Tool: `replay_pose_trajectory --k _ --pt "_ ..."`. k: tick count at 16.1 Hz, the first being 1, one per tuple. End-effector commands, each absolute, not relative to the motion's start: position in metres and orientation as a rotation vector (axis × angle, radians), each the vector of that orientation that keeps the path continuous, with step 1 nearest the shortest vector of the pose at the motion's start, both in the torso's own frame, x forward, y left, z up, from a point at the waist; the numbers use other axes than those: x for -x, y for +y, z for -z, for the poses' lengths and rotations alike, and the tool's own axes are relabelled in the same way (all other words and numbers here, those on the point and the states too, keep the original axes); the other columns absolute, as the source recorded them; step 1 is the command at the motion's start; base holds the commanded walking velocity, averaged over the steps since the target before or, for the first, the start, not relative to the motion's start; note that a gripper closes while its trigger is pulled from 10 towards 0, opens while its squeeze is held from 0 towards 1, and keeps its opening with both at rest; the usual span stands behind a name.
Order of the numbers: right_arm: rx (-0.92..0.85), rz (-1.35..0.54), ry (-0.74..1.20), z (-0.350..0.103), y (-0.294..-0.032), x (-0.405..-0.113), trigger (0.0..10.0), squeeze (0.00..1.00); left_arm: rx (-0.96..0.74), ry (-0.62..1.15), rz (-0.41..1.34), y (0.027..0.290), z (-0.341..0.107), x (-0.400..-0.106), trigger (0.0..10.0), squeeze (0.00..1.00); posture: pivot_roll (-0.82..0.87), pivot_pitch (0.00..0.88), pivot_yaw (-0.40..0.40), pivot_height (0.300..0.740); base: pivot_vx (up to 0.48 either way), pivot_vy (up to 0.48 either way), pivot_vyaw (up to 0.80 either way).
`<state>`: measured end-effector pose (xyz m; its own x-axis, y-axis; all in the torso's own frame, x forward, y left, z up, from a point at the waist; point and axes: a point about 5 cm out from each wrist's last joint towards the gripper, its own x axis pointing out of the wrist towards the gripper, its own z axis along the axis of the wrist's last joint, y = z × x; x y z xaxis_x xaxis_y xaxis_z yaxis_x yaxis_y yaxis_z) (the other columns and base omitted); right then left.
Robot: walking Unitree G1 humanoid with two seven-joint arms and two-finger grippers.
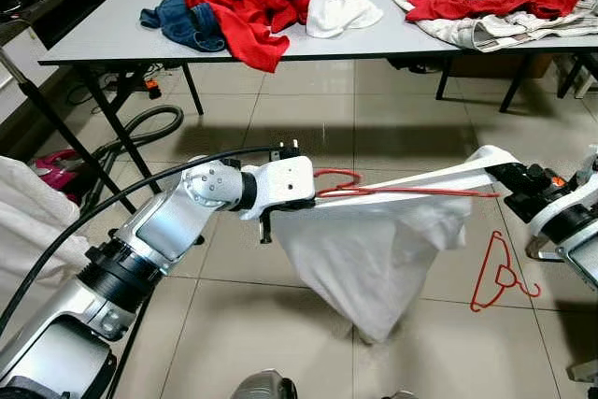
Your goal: Hang hanger
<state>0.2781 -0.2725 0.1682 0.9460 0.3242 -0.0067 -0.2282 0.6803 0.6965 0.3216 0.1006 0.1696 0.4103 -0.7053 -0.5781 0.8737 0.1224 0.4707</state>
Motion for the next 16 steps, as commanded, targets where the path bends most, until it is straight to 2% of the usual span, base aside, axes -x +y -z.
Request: replay_pose_trajectory --k 1,8,13,16 --pt "-0.739 -0.268 0.024 -0.191 -0.291 -0.277 0.0 0.00 -0.911 0.382 1.041 0.131 -0.155 -0.330 10.0 0.00 0.01 0.042 0.103 0.740 0.000 0.000 0.00" --pt "-0.694 -0.256 0.098 -0.179 -0.293 -0.275 0.0 0.00 -0.751 0.294 1.063 0.130 -0.178 -0.330 10.0 0.00 0.00 0.040 0.101 0.740 0.000 0.000 0.00" --pt "-0.687 -0.271 0.092 -0.183 -0.290 -0.279 0.0 0.00 -0.851 0.381 1.044 0.137 -0.157 -0.329 10.0 0.00 0.01 0.042 0.101 0.740 0.000 0.000 0.00" --pt "-0.682 -0.294 0.076 -0.189 -0.286 -0.279 0.0 0.00 -0.845 0.421 0.906 0.141 -0.150 -0.342 10.0 0.00 0.00 0.044 0.099 0.740 0.000 0.000 0.00"
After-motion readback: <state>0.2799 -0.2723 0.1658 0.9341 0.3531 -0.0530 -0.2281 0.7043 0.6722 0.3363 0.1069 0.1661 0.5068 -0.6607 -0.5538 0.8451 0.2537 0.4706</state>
